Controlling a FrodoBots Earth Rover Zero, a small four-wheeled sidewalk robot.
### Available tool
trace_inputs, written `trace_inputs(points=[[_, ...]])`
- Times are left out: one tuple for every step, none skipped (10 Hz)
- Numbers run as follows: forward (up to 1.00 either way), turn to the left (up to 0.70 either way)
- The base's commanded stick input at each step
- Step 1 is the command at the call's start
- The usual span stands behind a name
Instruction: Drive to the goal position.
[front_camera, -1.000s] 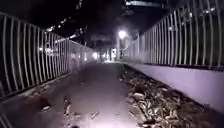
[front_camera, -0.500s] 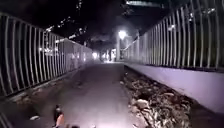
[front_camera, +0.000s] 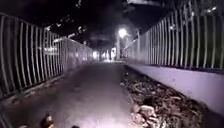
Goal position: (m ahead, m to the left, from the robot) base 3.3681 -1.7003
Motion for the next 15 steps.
trace_inputs(points=[[0.5,0.0],[0.5,0.48],[0.5,0.5],[0.5,0.5],[0.5,0.5],[0.5,0.27],[0.5,0.04],[0.5,0.17],[0.5,0.29],[0.5,0.42],[0.5,0.4],[0.5,0.1],[0.5,0.0],[0.5,0.0],[0.5,0.0]])
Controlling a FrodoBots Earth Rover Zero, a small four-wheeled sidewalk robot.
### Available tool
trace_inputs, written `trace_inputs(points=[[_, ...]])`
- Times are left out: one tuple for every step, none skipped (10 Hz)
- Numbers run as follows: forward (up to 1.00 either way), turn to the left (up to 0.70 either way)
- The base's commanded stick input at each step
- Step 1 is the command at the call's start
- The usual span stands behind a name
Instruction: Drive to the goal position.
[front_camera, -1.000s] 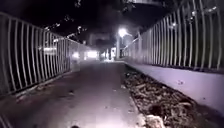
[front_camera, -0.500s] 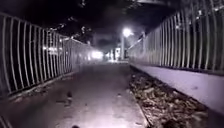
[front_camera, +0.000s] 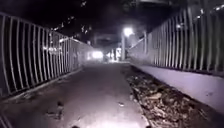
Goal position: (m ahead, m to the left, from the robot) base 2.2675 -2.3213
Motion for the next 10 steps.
trace_inputs(points=[[0.5,0.0],[0.5,0.0],[0.5,0.0],[0.5,0.0],[0.5,0.0],[0.5,0.0],[0.5,0.0],[0.5,0.0],[0.5,0.0],[0.5,0.0]])
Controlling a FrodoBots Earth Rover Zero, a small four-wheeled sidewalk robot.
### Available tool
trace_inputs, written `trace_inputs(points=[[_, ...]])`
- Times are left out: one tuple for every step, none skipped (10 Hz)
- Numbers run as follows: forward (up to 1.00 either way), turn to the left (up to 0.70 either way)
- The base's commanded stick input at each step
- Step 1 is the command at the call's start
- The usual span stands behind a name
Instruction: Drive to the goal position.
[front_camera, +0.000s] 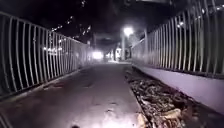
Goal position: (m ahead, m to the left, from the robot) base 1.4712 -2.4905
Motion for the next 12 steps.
trace_inputs(points=[[0.5,0.0],[0.5,0.0],[0.5,0.0],[0.5,0.0],[0.5,0.0],[0.5,0.0],[0.5,0.0],[0.5,0.0],[0.5,0.0],[0.5,0.0],[0.5,0.0],[0.5,0.0]])
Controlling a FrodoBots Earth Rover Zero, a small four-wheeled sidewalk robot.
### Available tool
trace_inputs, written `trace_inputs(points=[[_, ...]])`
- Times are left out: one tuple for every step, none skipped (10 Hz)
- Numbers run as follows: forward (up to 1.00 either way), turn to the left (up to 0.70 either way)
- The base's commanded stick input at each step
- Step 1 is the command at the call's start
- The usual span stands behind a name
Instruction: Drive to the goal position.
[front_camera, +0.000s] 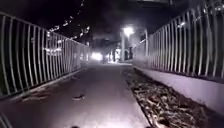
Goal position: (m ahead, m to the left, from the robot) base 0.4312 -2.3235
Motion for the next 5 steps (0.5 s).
trace_inputs(points=[[0.5,0.0],[0.5,0.0],[0.5,0.0],[0.5,0.0],[0.5,0.0]])
